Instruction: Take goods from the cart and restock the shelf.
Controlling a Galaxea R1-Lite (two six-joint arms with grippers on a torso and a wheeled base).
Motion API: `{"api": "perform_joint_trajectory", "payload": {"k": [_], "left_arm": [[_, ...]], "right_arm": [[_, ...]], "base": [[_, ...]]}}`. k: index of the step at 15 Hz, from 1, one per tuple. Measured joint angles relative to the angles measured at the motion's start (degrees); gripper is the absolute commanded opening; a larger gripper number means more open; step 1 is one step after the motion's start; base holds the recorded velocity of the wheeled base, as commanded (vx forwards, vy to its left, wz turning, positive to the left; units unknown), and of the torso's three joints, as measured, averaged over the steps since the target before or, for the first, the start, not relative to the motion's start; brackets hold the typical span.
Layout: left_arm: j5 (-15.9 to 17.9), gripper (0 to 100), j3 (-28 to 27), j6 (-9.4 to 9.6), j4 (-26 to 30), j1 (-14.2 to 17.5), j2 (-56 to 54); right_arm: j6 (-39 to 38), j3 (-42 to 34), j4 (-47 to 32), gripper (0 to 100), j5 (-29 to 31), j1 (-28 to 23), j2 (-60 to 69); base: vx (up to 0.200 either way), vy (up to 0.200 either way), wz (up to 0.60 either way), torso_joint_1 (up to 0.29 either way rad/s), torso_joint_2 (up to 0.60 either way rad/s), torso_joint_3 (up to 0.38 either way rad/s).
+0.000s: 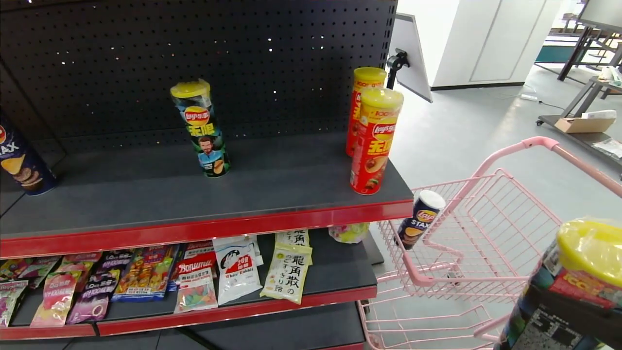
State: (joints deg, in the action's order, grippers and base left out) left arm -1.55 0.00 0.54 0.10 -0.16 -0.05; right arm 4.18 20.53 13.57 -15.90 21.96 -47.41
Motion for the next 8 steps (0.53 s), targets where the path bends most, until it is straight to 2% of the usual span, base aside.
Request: {"api": "perform_joint_trajectory", "payload": {"k": [8], "left_arm": [[0.0,100,0.0,0.06,0.0,0.0,0.0]], "right_arm": [[0.2,0.3,0.2,0,-1.5,2.1,0.2]], "base": [[0.0,0.2,0.0,0.0,0.0,0.002]]}}
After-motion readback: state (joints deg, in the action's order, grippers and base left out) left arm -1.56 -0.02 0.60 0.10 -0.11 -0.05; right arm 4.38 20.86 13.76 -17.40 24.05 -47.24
